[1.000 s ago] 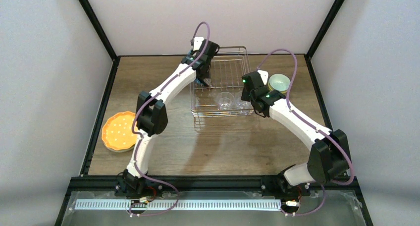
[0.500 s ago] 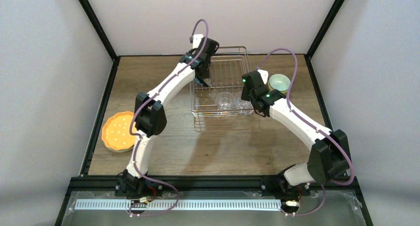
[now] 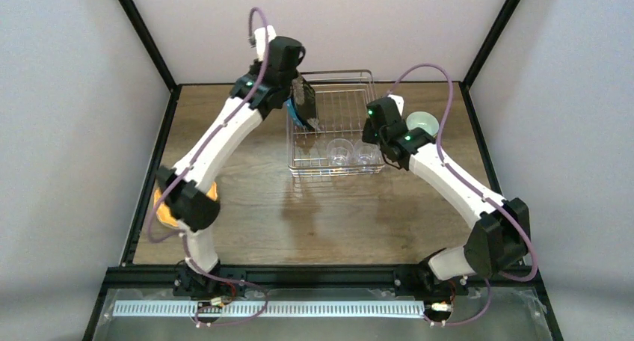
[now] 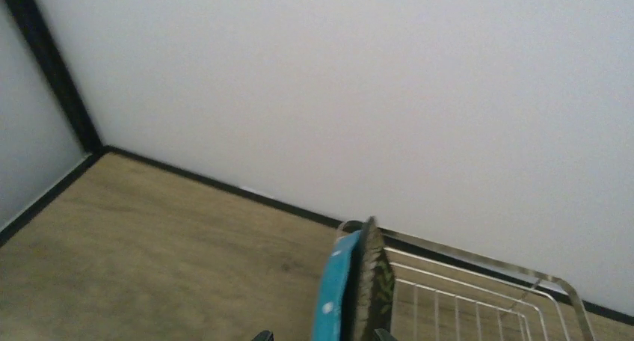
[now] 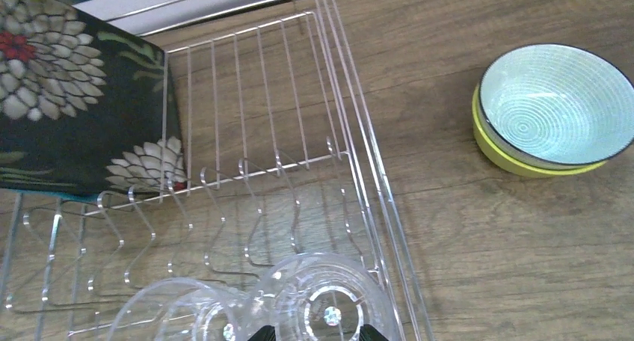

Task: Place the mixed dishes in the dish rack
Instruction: Insert the plate into the dish rack, then move the plate to the center of the board.

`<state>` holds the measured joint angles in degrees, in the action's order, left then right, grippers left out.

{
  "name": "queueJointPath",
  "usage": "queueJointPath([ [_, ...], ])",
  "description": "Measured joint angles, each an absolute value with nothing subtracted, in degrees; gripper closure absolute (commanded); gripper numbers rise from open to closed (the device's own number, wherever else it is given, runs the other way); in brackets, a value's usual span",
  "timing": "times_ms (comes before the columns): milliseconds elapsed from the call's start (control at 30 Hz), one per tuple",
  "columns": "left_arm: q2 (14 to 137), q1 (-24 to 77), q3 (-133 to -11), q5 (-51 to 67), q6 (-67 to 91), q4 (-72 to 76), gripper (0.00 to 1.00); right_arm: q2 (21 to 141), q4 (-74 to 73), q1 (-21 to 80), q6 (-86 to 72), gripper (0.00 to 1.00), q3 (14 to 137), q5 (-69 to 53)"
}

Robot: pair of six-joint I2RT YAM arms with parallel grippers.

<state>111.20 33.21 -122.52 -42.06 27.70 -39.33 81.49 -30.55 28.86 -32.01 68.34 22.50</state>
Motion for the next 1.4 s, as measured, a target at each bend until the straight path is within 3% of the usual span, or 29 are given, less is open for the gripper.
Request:
queueJointPath([
  [333,84.7,31.5,-90.4,-46.2,39.6,-41.8,0.14,83.6,-31.4,30.1,-27.6,0.25,74.8,13.3],
  [767,57.6,31.4,-61.4,-46.3,65.1,-50.8,0.13,99.5,-31.5,45.5,-22.4,0.22,88.6,5.3],
  [1200,48.6,31.1,-43.8,-44.2,81.8,-50.7,0.13,108.3,-30.1,51.9,-20.6,0.22,91.0,-0.2],
  [1400,49.4,24.3,-39.6,-40.7,81.1,-44.9,0.13,108.4,-30.0,52.2,-19.4,0.21,91.0,-0.9],
])
